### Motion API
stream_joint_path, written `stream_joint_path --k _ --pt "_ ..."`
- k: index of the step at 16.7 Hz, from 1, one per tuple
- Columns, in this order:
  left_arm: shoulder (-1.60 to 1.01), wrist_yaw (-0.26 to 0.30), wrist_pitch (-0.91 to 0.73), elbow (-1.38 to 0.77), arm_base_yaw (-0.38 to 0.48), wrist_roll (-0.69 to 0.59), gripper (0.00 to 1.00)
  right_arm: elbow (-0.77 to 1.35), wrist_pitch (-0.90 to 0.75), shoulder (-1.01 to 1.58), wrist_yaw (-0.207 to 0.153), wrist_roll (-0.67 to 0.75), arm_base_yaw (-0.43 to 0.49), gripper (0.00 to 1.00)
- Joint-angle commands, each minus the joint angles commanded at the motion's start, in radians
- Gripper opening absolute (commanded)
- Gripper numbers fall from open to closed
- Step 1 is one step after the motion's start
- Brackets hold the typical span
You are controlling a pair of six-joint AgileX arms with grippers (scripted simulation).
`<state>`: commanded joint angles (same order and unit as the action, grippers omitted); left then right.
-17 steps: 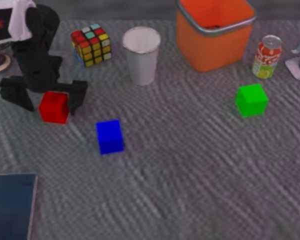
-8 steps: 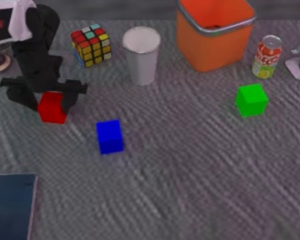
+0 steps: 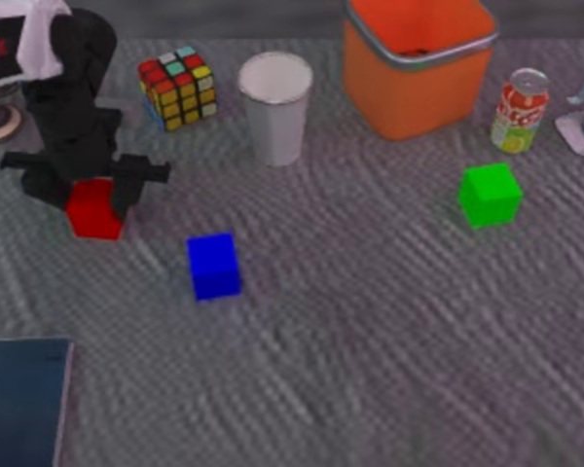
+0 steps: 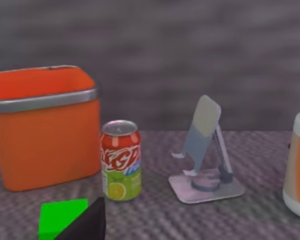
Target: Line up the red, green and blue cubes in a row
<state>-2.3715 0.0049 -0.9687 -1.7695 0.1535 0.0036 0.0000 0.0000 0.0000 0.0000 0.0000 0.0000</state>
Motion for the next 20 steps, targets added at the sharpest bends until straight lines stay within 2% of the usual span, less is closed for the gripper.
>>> stream_joint_path --k 7,14,20 --pt "0.025 0.000 -0.010 -0.010 -0.002 0.001 0.00 0.000 0.000 0.000 0.000 0.000 0.000 1.00" --pt "0.081 -0.001 -0.227 -0.165 -0.019 -0.002 0.00 0.000 0.000 0.000 0.000 0.000 0.000 1.00" --pt "0.089 -0.001 -0.240 -0.174 -0.013 -0.002 0.00 0.000 0.000 0.000 0.000 0.000 0.000 1.00"
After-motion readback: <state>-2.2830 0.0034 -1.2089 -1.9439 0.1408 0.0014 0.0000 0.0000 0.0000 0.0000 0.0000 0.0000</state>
